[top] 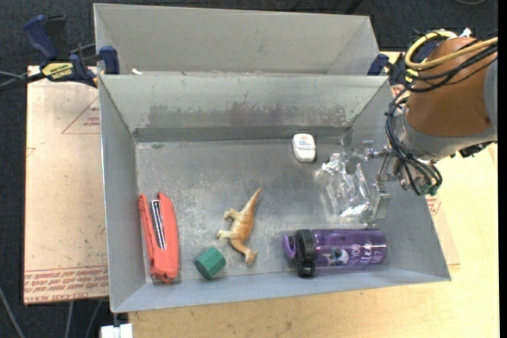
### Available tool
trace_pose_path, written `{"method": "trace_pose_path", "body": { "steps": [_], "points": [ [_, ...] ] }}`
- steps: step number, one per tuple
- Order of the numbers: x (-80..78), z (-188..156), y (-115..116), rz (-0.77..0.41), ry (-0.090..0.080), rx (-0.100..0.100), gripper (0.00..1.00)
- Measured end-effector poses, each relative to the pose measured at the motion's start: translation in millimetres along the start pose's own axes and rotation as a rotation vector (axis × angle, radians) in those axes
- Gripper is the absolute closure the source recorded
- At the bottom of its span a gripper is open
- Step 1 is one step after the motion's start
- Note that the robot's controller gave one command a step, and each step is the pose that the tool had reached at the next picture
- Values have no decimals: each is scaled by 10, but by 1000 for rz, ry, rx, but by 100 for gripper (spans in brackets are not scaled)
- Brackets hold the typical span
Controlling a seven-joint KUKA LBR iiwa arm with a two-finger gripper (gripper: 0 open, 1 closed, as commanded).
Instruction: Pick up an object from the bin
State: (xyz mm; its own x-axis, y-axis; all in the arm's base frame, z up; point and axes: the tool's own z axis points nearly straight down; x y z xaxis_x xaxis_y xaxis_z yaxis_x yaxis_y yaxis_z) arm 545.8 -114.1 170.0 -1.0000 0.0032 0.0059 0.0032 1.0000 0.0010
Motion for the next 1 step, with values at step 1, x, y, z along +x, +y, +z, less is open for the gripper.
{"method": "trace_pose_path", "body": {
  "steps": [1],
  "points": [
    [-14, -48, 6, -3, -7, 1, 0]
  ]
}}
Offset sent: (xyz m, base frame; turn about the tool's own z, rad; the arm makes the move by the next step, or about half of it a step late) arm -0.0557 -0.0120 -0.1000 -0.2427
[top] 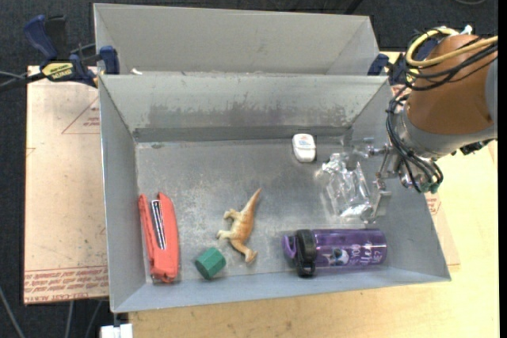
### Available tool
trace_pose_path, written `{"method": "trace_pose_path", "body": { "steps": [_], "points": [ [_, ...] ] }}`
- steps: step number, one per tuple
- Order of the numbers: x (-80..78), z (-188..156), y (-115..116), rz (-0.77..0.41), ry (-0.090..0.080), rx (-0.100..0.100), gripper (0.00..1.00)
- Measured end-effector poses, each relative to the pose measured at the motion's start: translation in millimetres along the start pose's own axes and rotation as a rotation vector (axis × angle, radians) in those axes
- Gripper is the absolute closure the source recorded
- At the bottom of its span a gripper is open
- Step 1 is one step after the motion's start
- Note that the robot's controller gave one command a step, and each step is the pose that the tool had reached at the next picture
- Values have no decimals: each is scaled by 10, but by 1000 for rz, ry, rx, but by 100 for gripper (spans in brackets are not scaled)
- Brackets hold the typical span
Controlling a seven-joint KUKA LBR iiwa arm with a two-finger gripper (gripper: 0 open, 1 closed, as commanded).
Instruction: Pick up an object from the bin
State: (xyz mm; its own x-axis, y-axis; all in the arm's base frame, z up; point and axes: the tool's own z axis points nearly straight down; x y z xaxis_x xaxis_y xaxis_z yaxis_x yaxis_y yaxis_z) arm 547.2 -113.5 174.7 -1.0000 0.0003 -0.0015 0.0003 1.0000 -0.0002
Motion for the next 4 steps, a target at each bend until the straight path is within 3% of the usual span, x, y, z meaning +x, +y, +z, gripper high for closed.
{"method": "trace_pose_path", "body": {
  "steps": [1, 2, 3, 4],
  "points": [
    [267, 495, -55, -115, 1, -1, 0],
    [643, 578, -78, -100, 0, -2, 0],
    [426, 731, 206, -138, -2, -1, 0],
    [559, 944, 29, -68, -3, -3, 0]
  ]
}}
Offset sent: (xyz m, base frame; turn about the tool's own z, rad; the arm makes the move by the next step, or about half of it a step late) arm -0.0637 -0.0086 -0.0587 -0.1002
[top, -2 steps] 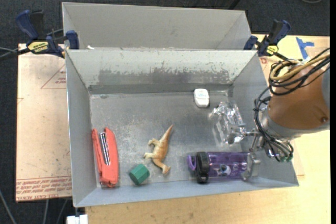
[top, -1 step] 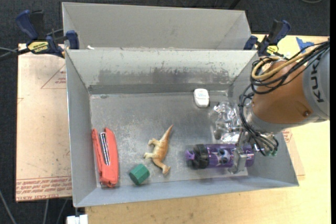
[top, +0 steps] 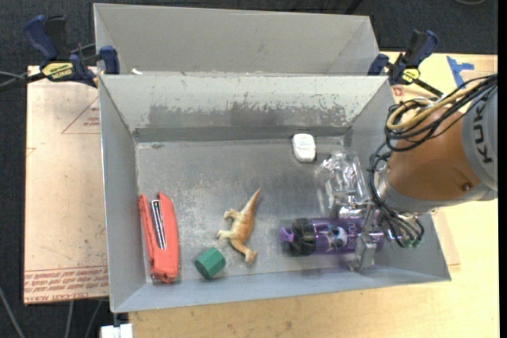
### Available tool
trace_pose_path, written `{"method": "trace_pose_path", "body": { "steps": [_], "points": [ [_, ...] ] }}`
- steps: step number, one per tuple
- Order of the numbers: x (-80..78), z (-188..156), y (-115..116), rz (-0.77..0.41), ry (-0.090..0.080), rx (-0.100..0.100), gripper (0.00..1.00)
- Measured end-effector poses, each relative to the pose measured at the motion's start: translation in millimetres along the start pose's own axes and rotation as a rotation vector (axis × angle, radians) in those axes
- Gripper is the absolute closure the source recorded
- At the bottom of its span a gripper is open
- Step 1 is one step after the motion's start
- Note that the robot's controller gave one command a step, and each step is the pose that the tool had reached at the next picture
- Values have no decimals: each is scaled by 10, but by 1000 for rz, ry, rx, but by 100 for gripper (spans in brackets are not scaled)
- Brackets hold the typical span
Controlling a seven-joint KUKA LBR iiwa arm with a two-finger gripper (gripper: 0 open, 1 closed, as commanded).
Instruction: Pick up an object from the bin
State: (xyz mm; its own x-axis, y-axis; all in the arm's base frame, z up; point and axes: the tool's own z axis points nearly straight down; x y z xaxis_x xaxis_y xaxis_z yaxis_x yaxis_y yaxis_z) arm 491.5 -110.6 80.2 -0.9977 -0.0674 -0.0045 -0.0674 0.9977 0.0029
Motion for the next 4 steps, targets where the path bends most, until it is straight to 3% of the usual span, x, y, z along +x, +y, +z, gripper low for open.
{"method": "trace_pose_path", "body": {
  "steps": [1, 4],
  "points": [
    [-298, 101, 53, 177, -1, 1, 100],
    [-274, -89, 60, 177, 6, -1, 100]
  ]
}}
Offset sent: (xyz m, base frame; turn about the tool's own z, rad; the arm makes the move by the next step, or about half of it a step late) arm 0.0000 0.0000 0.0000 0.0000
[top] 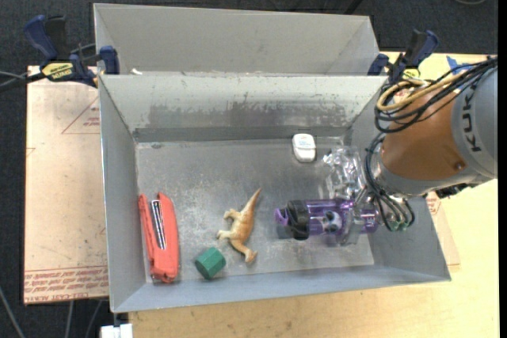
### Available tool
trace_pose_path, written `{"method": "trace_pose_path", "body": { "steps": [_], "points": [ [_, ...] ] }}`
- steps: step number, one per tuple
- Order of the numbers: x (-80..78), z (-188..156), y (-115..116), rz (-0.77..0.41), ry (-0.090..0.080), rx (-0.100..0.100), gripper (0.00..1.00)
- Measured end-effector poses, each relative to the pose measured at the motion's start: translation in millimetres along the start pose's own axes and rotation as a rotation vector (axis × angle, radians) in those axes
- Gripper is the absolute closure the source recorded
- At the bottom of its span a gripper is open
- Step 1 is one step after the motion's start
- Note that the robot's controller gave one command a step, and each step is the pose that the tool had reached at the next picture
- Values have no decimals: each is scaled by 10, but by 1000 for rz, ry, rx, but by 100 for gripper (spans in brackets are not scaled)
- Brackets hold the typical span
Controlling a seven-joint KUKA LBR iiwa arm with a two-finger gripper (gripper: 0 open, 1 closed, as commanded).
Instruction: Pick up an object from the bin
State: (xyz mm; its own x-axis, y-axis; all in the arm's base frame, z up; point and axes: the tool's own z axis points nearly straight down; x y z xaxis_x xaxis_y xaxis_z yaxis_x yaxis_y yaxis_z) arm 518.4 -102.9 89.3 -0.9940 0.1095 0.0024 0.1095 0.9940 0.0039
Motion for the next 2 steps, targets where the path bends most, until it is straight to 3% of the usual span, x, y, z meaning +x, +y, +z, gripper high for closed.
{"method": "trace_pose_path", "body": {
  "steps": [2],
  "points": [
    [-6, -454, 1, 0, -2, 0, 100]
  ]
}}
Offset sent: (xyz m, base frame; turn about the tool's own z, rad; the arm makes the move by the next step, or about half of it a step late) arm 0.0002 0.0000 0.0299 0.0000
